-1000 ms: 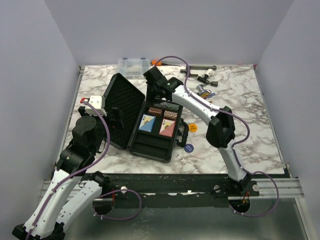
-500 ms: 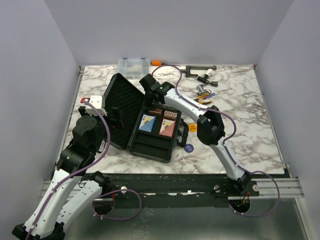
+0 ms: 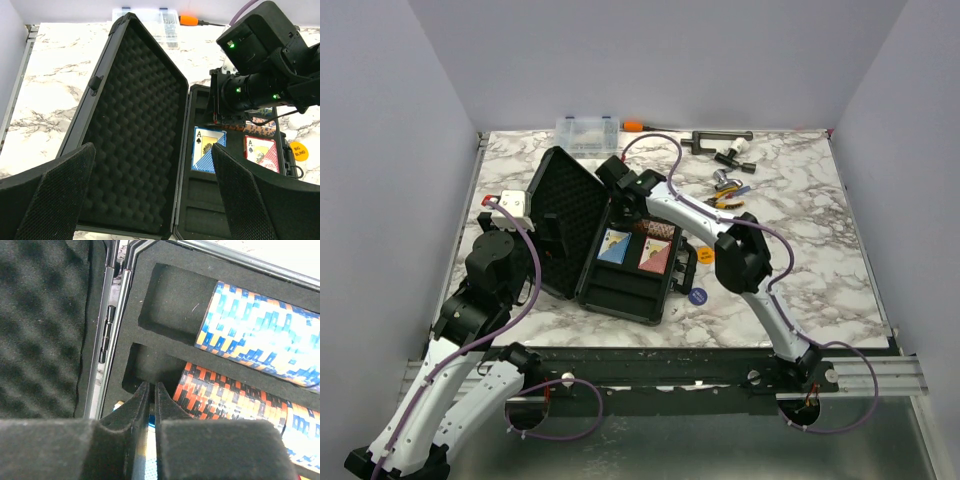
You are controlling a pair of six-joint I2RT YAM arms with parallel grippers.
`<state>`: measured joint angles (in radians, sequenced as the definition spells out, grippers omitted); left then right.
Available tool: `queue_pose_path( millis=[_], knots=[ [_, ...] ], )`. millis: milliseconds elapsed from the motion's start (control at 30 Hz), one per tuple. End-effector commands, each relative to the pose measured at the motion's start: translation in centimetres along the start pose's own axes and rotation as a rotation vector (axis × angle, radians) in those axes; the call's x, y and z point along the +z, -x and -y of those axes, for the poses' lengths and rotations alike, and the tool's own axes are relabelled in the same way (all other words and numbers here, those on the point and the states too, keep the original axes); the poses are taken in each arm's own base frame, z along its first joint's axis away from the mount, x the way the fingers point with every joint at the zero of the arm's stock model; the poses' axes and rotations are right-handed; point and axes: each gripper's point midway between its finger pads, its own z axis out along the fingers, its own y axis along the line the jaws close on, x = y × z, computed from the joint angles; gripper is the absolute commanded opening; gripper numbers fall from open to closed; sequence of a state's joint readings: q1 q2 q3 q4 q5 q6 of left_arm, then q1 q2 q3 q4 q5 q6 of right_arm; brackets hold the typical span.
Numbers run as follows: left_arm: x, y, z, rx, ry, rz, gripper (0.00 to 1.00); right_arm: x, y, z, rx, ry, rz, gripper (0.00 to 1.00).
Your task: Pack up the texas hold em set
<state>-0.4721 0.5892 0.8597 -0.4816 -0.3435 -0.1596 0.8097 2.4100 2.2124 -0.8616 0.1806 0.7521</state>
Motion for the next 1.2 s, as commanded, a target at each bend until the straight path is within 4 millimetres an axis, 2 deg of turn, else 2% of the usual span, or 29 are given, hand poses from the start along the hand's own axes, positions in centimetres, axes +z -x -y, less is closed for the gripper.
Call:
queue_pose_path(
  millis=[0,67,167,200,267,400,500,533,567,600,867,1167],
  knots=[
    [-0.1,-0.3,0.2,-0.002,-0.016,-0.014,0.98,-2.6,0.5,3.1,-0.041,-0.102,0.004,0.17],
    [-0.1,-0.2,0.2,-0.003,-0.017,-0.011,0.98,-3.5,1.2,2.3,-0.035,-0.060,0.021,0.26],
    [-0.2,-0.2,0.2,-0.004,-0.016,-0.011,0.98,-4.8,2.3,1.2,-0.016,-0.011,0.054,0.61],
    [-0.2,-0.2,0.2,-0.005,-0.017,-0.009,0.98,-5.4,2.7,0.6,-0.004,0.019,0.067,0.70],
    [-0.1,-0.3,0.3,-0.005,-0.022,-0.014,0.98,-6.7,3.4,-0.5,0.013,0.080,0.092,0.77],
    [-0.1,-0.3,0.6,-0.006,-0.034,-0.018,0.97,-9.6,4.9,-1.8,0.045,0.172,0.156,0.82],
    [0.0,-0.4,0.6,-0.007,-0.036,-0.020,0.97,-11.6,6.0,-1.7,0.062,0.198,0.222,0.88],
    [0.0,-0.4,0.6,-0.007,-0.037,-0.021,0.97,-12.0,6.2,-1.5,0.067,0.197,0.241,0.94],
    [0.0,-0.4,0.7,-0.007,-0.039,-0.021,0.97,-12.6,6.5,-1.2,0.070,0.199,0.265,0.96],
    [0.0,-0.4,0.7,-0.008,-0.041,-0.022,0.97,-13.1,6.6,-0.8,0.071,0.195,0.283,1.00],
    [0.0,-0.4,0.7,-0.006,-0.041,-0.025,0.97,-15.1,7.3,2.0,0.047,0.114,0.373,1.00],
    [0.2,-0.6,0.8,-0.005,-0.039,-0.032,0.97,-16.4,5.5,6.7,-0.015,0.026,0.449,0.99]
  ],
)
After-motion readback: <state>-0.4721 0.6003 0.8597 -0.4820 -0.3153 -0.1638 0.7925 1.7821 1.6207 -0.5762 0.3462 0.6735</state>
